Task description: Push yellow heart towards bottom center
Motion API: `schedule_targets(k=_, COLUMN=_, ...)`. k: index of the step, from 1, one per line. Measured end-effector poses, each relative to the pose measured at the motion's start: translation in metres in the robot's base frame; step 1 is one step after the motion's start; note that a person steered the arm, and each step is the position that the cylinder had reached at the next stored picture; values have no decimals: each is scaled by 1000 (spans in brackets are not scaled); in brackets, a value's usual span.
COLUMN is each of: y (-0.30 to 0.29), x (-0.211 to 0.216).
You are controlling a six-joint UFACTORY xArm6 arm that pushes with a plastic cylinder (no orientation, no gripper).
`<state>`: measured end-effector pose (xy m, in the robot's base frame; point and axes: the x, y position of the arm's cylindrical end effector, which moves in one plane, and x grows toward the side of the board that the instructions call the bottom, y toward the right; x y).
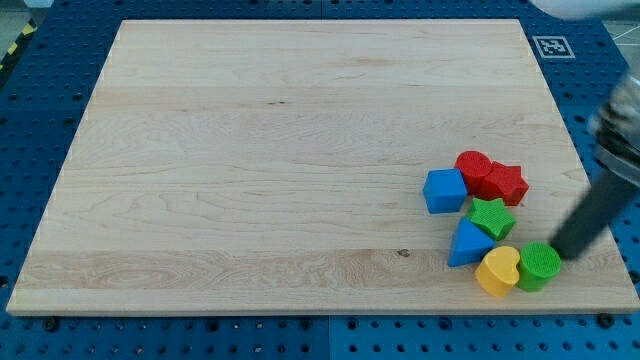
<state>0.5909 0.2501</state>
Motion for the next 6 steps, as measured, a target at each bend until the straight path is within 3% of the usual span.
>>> schedule_targets(k=1, y=0, x=27)
schedule_targets(k=2, y=-26, x=28)
schedule_targets(k=3, y=-91, x=20)
schedule_targets(k=5, y=-198, x=-67)
schedule_targets(k=6, y=-231, x=-85)
